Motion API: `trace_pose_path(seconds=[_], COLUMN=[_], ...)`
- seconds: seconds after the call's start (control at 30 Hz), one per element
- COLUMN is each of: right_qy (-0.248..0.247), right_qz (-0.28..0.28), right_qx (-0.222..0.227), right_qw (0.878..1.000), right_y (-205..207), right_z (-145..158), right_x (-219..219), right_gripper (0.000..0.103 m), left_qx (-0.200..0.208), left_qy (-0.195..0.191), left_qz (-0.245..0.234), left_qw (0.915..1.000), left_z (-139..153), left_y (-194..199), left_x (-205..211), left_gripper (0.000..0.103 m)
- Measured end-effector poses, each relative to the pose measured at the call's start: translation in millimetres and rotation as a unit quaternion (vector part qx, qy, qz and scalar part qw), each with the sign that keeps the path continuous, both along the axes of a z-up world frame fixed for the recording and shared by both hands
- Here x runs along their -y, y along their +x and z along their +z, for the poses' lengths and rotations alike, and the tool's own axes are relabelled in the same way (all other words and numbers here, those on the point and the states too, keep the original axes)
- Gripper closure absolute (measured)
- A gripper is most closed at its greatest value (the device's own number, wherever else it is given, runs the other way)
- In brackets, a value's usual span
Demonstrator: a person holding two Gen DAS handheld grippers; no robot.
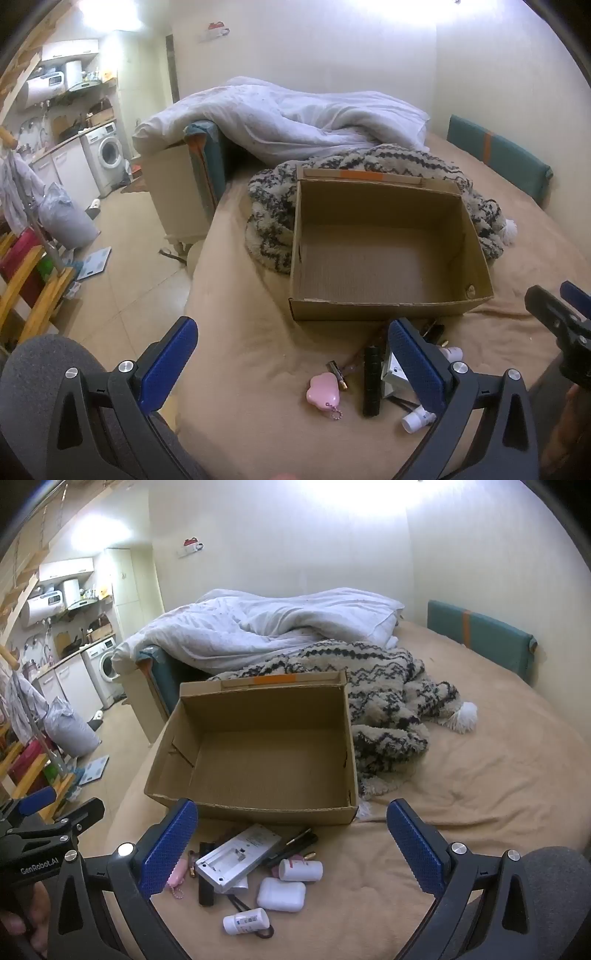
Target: Organize rigid objects
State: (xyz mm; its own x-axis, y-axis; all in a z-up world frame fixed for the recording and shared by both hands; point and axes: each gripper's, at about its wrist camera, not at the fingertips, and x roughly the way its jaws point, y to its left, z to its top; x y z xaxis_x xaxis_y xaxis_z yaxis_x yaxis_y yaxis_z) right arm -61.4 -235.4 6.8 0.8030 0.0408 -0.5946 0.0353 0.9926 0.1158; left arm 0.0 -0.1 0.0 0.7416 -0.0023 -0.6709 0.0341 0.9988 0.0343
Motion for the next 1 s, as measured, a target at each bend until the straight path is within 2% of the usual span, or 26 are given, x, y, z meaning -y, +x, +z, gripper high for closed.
trace_pose_path(seconds=[1.0], right_qy=[0.0], right_qz=[-0.001], right_qx=[0.001], right_qw=[1.0], right_y=[0.8], right_z=[-0.7], right_x=[3.0], right_gripper=[0.0], left_qx=[0.004], left_qy=[0.0], left_qz=[0.001], left_qw=[1.0], left_z=[0.1], left_y=[0.0], left_x=[0.1], left_gripper=[0.0])
